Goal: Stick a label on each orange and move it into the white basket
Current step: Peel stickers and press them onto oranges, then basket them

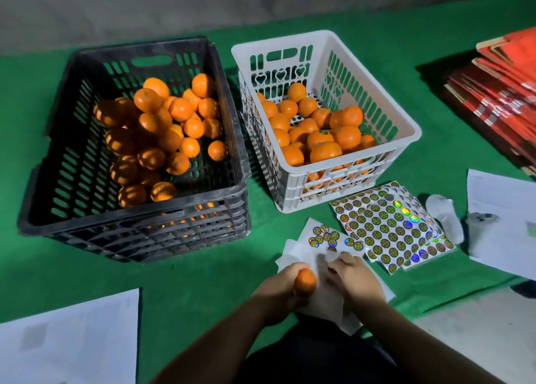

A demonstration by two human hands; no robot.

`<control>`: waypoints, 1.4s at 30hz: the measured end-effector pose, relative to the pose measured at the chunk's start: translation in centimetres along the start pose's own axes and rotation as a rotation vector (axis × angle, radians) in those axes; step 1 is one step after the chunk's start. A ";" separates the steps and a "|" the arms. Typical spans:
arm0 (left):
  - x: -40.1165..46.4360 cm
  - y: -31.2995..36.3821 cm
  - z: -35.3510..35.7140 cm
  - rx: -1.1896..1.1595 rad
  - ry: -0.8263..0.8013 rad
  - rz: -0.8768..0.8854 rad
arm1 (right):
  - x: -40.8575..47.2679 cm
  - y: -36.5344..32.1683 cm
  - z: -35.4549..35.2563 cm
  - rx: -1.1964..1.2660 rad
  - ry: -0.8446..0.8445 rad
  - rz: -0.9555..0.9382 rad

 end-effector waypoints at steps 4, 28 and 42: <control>0.0 -0.4 0.2 0.014 0.004 -0.020 | -0.4 0.7 -0.7 0.188 0.055 -0.012; -2.7 5.8 -4.9 -0.593 0.369 0.078 | -5.9 -6.2 -7.4 0.511 0.715 -0.558; -5.8 7.5 -5.5 -0.906 0.266 0.185 | -5.6 -8.0 -8.4 1.224 0.147 -0.245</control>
Point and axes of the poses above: each hand's wrist, its own x-axis towards the middle knuckle, its own z-axis out of the palm, y = z × x, the point moved 1 cm from there along x, towards the middle knuckle, and after that the axes turned 3 degrees about x, right-handed, at the moved point
